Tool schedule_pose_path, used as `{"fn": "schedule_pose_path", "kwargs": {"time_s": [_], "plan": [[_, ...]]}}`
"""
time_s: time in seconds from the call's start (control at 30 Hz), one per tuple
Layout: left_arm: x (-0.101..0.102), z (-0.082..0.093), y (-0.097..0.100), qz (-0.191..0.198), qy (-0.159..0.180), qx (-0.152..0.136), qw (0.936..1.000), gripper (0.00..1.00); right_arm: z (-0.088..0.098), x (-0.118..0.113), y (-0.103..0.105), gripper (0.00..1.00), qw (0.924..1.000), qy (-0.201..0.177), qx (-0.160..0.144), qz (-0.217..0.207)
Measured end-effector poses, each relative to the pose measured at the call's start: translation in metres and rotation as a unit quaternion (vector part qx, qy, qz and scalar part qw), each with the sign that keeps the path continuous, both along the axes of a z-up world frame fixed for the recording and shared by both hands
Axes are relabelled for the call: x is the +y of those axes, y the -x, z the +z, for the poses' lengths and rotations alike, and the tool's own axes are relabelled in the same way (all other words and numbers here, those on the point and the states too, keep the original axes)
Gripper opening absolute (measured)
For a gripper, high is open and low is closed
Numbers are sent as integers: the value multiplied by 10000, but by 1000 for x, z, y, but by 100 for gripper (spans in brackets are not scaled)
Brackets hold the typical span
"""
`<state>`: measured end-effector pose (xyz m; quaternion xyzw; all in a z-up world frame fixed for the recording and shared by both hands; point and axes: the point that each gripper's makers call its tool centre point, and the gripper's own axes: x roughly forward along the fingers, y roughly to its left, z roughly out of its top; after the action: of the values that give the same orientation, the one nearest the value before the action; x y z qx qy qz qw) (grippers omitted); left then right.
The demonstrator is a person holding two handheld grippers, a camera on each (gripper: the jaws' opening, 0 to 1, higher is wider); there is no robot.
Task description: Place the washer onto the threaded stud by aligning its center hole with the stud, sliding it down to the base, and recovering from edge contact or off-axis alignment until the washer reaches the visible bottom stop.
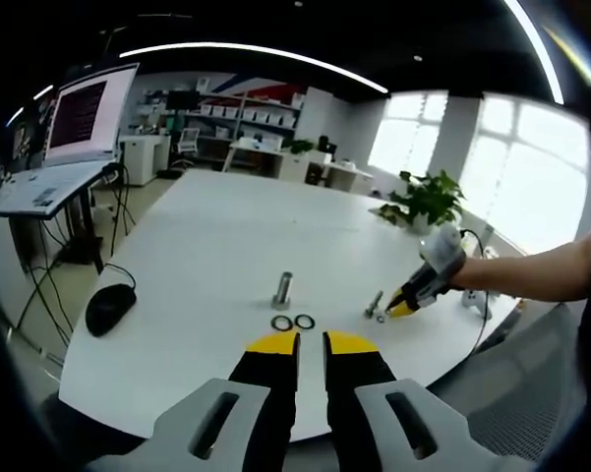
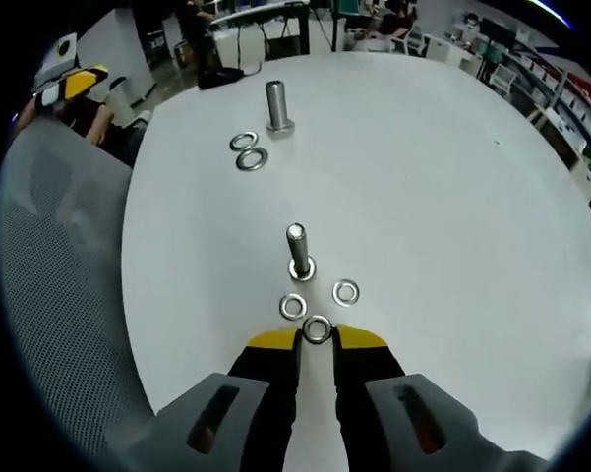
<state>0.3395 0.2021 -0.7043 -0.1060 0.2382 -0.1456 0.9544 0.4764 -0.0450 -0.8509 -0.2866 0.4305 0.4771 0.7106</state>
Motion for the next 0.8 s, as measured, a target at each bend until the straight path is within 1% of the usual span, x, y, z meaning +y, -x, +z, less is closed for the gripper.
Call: {"fn": "schedule_pose_path", "kwargs": {"time_s": [0.13,0.27,0.4,0.43,0.47,0.5,0.63,0.7,0.8], "plan": [[0,0,0,-17,-11,9,10000,7,12,3,-6,15,9998,-170,-105,-49],[-1,0,0,-19,-8,0,10000,7,23,6,-10,15,9992,-208,-336,-53],[-1,0,1,-32,-13,2,10000,7,35,12,-12,15,9980,-386,-485,-79],[-1,0,1,-32,-15,2,10000,7,38,14,-14,15,9975,-433,-556,-76],[-1,0,1,-34,-17,1,10000,7,44,17,-18,15,9956,-511,-780,-37],[-1,0,1,-35,-18,1,10000,7,48,20,-20,15,9942,-588,-900,30],[-1,0,1,-41,-20,0,10000,7,65,31,-20,15,9892,-898,-1153,83],[-1,1,1,-36,-12,-14,10000,7,71,37,-19,15,9873,-1032,-1199,158],[-1,1,1,-23,11,-31,10000,7,75,44,-15,15,9867,-1087,-1176,286]]}}
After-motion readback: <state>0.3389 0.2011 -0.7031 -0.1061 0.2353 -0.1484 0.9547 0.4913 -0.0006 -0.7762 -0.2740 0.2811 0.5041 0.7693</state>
